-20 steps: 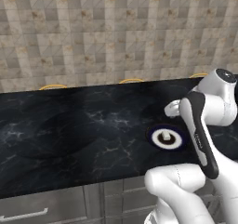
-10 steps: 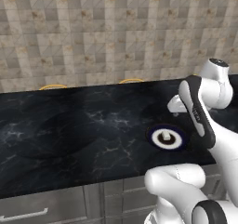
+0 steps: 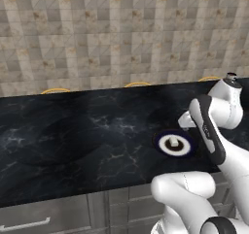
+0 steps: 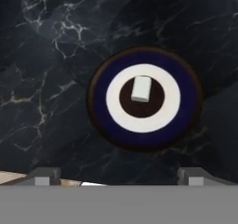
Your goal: Pick up the marshmallow and place it in the cup of hot chocolate on the dining counter.
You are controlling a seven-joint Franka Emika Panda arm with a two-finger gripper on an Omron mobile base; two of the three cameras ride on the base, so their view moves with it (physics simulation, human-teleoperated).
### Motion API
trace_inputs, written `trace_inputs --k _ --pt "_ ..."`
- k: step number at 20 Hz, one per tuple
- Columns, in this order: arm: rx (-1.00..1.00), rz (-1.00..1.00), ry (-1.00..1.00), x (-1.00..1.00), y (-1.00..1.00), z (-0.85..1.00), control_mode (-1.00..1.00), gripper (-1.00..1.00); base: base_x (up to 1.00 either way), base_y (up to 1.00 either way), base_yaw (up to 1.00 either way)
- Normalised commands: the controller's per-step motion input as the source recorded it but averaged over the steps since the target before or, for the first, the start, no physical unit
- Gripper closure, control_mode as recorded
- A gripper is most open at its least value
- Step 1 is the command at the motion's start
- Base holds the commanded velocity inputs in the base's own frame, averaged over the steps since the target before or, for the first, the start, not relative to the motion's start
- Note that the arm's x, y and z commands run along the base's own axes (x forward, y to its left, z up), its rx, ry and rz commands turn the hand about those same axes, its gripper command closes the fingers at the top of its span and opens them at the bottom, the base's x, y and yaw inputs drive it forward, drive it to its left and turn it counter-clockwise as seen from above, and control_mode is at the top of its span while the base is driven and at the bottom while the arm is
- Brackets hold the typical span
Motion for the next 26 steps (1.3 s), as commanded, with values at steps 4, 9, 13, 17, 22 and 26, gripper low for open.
trace_inputs --k 4,9,13,17,22,26 --pt "0.00 0.01 0.01 0.03 -0.13 -0.40 -1.00 -1.00 0.00 0.00 0.00" --pt "0.00 0.04 -0.12 0.00 -0.04 -0.22 -1.00 -1.00 0.00 0.00 0.00" --pt "0.00 0.04 -0.13 0.08 0.00 -0.45 -1.00 -1.00 0.00 0.00 0.00" --pt "0.00 0.00 0.00 0.35 0.00 -0.44 -1.00 -1.00 0.00 0.00 0.00" --pt "0.00 0.00 0.09 0.32 0.00 -0.24 -1.00 -1.00 0.00 0.00 0.00" --pt "0.00 0.00 0.12 0.23 0.00 -0.21 -1.00 -1.00 0.00 0.00 0.00"
